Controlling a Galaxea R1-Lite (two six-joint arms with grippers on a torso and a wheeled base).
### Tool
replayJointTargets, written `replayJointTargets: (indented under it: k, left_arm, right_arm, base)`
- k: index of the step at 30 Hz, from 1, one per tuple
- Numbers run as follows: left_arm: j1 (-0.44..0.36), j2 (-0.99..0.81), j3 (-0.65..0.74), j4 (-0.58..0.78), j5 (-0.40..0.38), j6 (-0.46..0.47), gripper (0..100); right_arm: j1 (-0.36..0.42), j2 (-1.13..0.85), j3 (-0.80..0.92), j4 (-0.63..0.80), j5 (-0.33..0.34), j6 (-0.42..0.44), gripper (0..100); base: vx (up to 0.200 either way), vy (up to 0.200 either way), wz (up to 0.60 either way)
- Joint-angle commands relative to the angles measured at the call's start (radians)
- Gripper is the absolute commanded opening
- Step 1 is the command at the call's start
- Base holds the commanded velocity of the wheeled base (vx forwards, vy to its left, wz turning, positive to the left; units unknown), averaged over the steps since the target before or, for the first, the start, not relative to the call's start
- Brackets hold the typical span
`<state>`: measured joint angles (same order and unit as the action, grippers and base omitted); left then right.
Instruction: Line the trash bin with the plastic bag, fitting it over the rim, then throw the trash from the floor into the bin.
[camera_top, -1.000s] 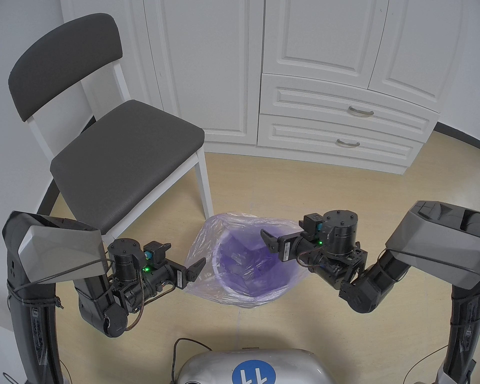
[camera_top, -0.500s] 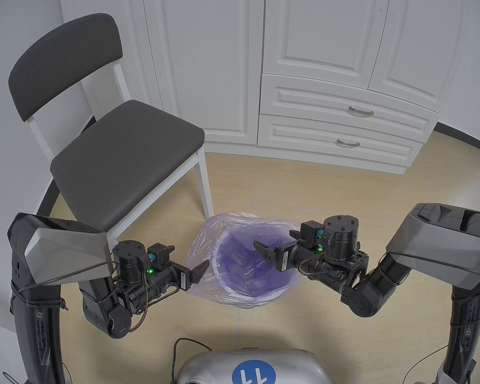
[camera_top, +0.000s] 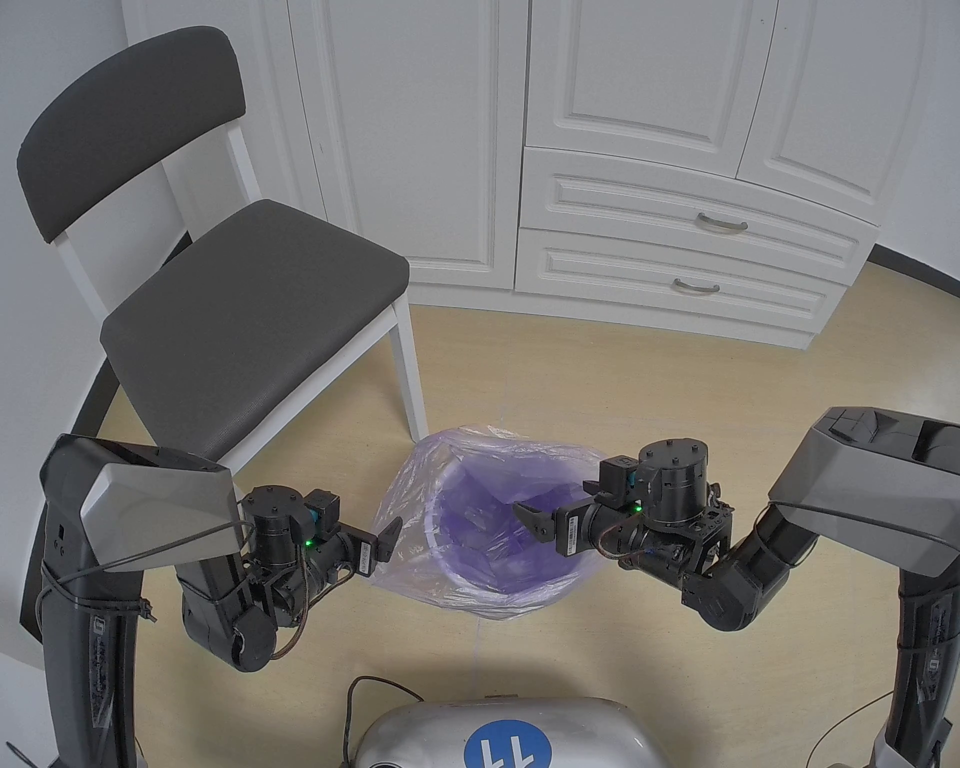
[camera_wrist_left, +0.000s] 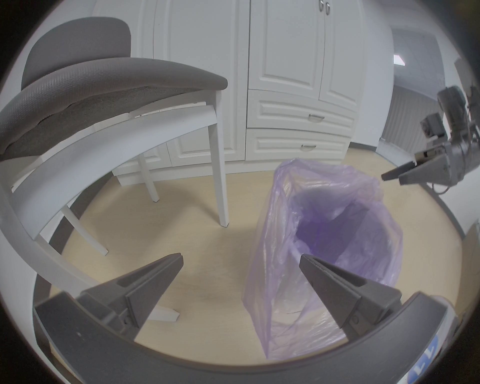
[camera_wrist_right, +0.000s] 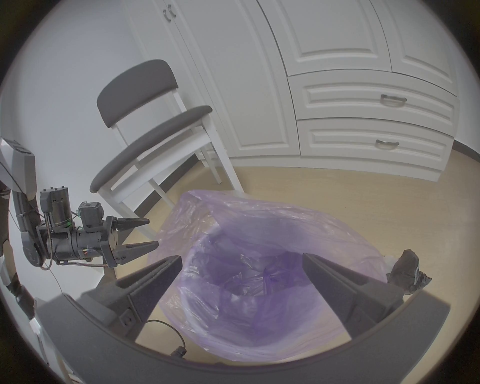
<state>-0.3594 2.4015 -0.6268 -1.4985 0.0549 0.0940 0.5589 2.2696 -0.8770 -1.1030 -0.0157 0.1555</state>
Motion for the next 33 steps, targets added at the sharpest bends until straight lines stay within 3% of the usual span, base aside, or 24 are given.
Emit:
replayJointTargets:
  k: [1, 5, 8, 12, 22, 25, 33]
  left_arm:
    - [0.0, 0.033, -0.017, 0.001, 0.013, 0.016, 100]
    - [0.002, 0.025, -0.017, 0.004, 0.045, 0.055, 100]
    - [-0.003, 0.007, -0.019, 0.012, 0.201, 0.165, 100]
    - [-0.032, 0.01, -0.004, -0.005, 0.269, 0.208, 100]
    - [-0.044, 0.028, -0.011, -0.006, 0.269, 0.204, 100]
    - [-0.044, 0.033, -0.016, -0.006, 0.269, 0.202, 100]
    - [-0.043, 0.044, -0.027, -0.006, 0.269, 0.2, 100]
  right_arm:
    - [-0.013, 0.005, -0.017, 0.011, 0.0, -0.001, 100]
    - [-0.013, 0.008, -0.017, 0.011, -0.001, -0.001, 100]
    - [-0.014, 0.005, -0.017, 0.011, -0.001, -0.001, 100]
    - [-0.021, 0.005, -0.017, 0.012, -0.001, -0.001, 100]
    - [-0.065, 0.008, -0.039, 0.026, -0.003, -0.013, 100]
    - [-0.097, 0.007, -0.056, 0.115, -0.003, -0.037, 100]
    - [-0.16, 0.053, -0.105, 0.149, -0.007, -0.08, 100]
  base:
    - [0.0, 0.0, 0.0]
    - [0.0, 0.0, 0.0]
    - [0.0, 0.0, 0.0]
    - [0.0, 0.0, 0.0]
    - [0.0, 0.0, 0.0]
    - [0.0, 0.0, 0.0]
    - [0.0, 0.0, 0.0]
